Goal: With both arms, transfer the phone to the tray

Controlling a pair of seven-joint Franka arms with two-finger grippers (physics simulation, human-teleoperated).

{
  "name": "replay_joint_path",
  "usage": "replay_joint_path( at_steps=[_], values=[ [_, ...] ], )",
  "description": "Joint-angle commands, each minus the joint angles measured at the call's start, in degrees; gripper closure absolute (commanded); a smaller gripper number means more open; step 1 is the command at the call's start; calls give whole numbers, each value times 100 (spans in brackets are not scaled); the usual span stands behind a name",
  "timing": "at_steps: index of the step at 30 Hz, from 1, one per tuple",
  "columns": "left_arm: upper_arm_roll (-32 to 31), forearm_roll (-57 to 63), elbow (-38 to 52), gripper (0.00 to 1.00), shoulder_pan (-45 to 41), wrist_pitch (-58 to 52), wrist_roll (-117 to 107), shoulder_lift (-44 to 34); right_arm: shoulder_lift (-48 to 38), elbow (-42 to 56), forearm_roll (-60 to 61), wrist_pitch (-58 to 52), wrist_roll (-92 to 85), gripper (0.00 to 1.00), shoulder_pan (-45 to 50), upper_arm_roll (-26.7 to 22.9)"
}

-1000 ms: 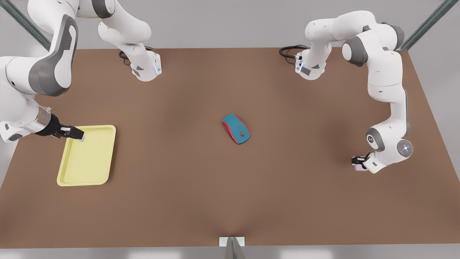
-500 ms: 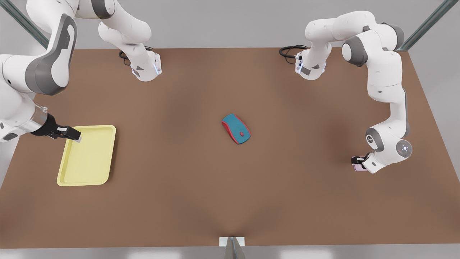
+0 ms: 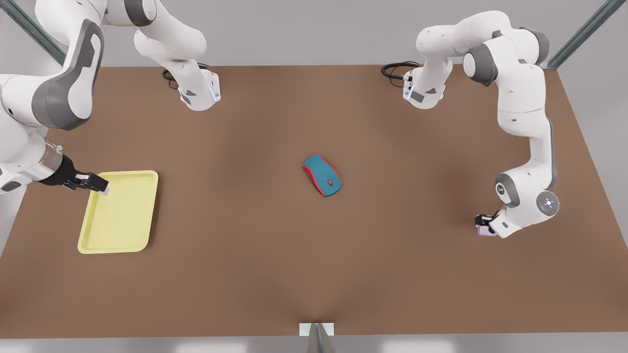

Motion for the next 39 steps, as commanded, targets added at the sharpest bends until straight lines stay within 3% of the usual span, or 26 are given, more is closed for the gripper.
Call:
replay_joint_path(
  at_steps=[1, 10, 14, 18, 27, 30, 39],
  values=[
    [0, -19, 3, 21, -151, -352, -354, -124, -6, 1, -4, 2, 24, 0, 42, 5],
    [-9, -19, 327, 21, -2770, -739, -4871, -502, 12, 9, 5, 89, 24, 0, 60, 6],
    [-773, -124, 1390, 21, -3244, -756, -6935, -54, 12, 9, 5, 90, 24, 0, 60, 14],
    [-791, -80, 2850, 21, -4158, -748, -8817, 860, 21, 1, 5, 133, 24, 0, 60, 14],
    [-800, -98, 4335, 21, -4818, -537, -9882, 1730, 56, 9, 5, 142, 24, 0, 69, 23],
    [-791, -71, 4626, 21, -5011, 121, -9829, 2011, 56, 9, 5, 142, 24, 0, 69, 23],
    [-958, -63, 5259, 21, -5583, 1423, -7526, 2890, 56, 9, 5, 142, 24, 0, 69, 32]
  ],
)
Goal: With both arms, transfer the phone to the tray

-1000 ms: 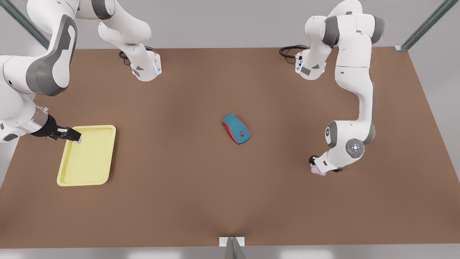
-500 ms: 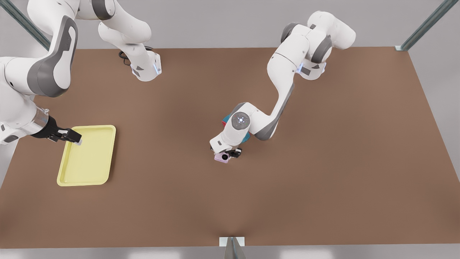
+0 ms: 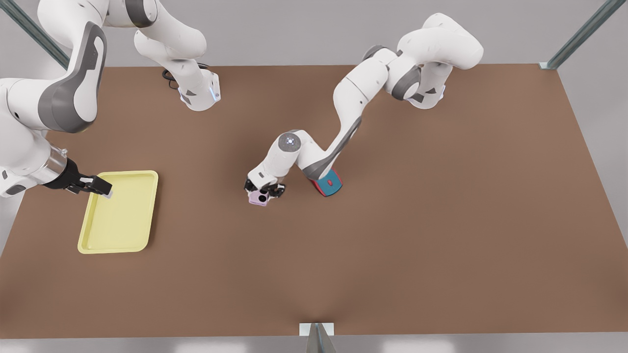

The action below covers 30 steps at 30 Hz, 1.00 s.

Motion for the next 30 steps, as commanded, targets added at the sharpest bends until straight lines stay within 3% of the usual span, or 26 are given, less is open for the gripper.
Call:
replay_joint_path(
  at_steps=[1, 8, 11, 16, 17, 19, 21, 23, 25, 28, 30],
  values=[
    [-11, -2, 25, 21, -20, 996, -296, 115, -7, 3, 4, 0, 1, 0, 0, 3],
    [-2, 6, 201, 21, 50, 1541, -260, 396, -7, 3, 4, 0, 1, 0, 0, -5],
    [-186, -2, 201, 0, 41, 1734, -278, 458, -7, 3, 4, 0, 1, 0, 0, 3],
    [-204, -2, 183, 0, 50, 1647, -269, 414, -7, 3, 4, 0, 1, 0, 0, 3],
    [-160, -2, 175, 0, 67, 1217, -269, 344, -7, 3, 4, 0, 1, 0, 0, 3],
    [77, -2, 122, 0, 279, -944, -269, -156, -7, 3, 4, 0, 1, 0, 0, -5],
    [139, -64, 104, 0, 999, -2633, 117, -631, -7, 3, 4, 0, 1, 0, 0, 3],
    [147, -327, -729, 0, 1701, -3379, 1513, -1359, -7, 3, 12, 0, 1, 0, 0, 3],
    [314, -275, -924, 0, 2431, -4452, 2525, -1800, -7, 3, 4, 0, 1, 0, 0, -5],
    [1685, -275, -924, 0, 2493, -5288, 3440, -2371, -244, 434, -330, -466, 10, 0, 9, 12],
    [2134, -231, -933, 0, 2546, -5622, 3949, -2846, -244, 451, -366, -405, 27, 0, 88, 3]
  ],
)
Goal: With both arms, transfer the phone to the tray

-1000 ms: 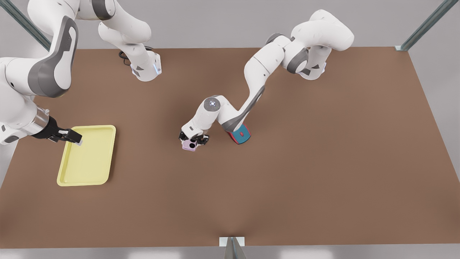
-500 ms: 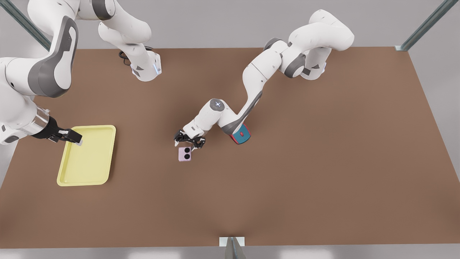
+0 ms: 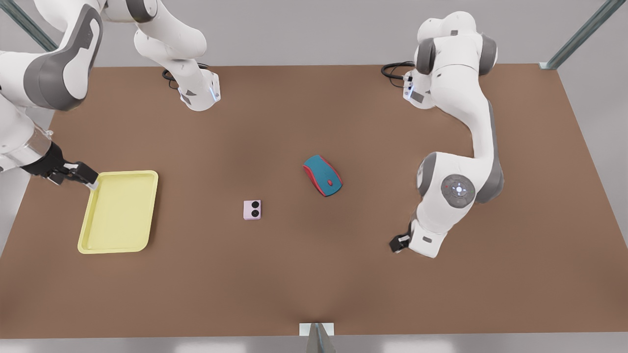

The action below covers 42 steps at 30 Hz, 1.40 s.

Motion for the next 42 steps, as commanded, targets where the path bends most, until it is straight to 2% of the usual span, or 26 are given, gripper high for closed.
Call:
replay_joint_path(
  at_steps=[1, 3, 6, 7, 11, 15, 17, 18, 20, 24, 27, 42],
  values=[
    [-104, 39, -82, 0, 509, -1818, 3175, -550, 2, 28, -124, -183, 21, 0, 143, 7],
    [-1527, 1234, -828, 0, 1484, -1783, 3254, -1604, 55, -16, -107, -262, -41, 0, 240, 7],
    [-2327, 1559, -2227, 0, 2258, -1325, 3351, -2906, 107, 11, 42, -553, -67, 0, 266, 156],
    [-2486, 1682, -2227, 0, 2399, -1360, 3360, -2915, 160, 37, 113, -491, -67, 0, 283, 165],
    [-2478, 1709, -2051, 0, 2364, -1563, 3123, -2704, 678, -86, 113, -184, 30, 0, 1399, 279],
    [-2469, 1709, -2104, 0, 2364, -1686, 3123, -2678, 1241, -190, 412, 291, 538, 0, 2033, 262],
    [-2469, 1700, -2104, 0, 2364, -1721, 3131, -2669, 1250, -692, 500, 906, 1409, 0, 2322, 271],
    [-2469, 1700, -2104, 0, 2364, -1765, 3131, -2660, 1154, -1306, 508, 1600, 1567, 0, 2428, 271],
    [-2477, 1692, -2104, 0, 2364, -1774, 3131, -2660, 1206, -1580, 517, 1873, 1813, 0, 2595, 271],
    [-2478, 1692, -2104, 0, 2364, -1818, 3140, -2651, 1531, -1712, 552, 2409, 1849, 0, 2683, 271],
    [-2478, 1692, -2104, 0, 2364, -1818, 3140, -2643, 1540, -2292, 544, 3042, 1858, 0, 2683, 271],
    [-2495, 1595, -2068, 0, 2364, -1914, 3149, -2493, 2358, -2555, 218, 3859, 1629, 0, 2639, 262]
  ],
)
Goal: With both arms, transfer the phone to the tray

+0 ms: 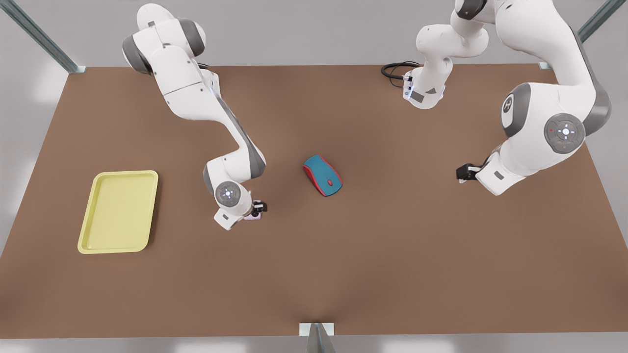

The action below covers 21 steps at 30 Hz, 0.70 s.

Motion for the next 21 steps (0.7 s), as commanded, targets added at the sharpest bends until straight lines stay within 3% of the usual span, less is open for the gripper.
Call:
replay_joint_path(
  at_steps=[1, 7, 21],
  values=[
    [-4, -71, 21, 0, 1, -65, 291, 21, 12, -186, -60, 632, 121, 0, -19, -7],
    [-4, -185, 21, 0, 1, 58, 282, 109, 302, -379, -60, 1353, 200, 0, 95, 2],
    [-12, -194, 21, 0, 1, 67, 282, 205, 188, -854, -34, 1732, 129, 0, 69, 20]
  ],
)
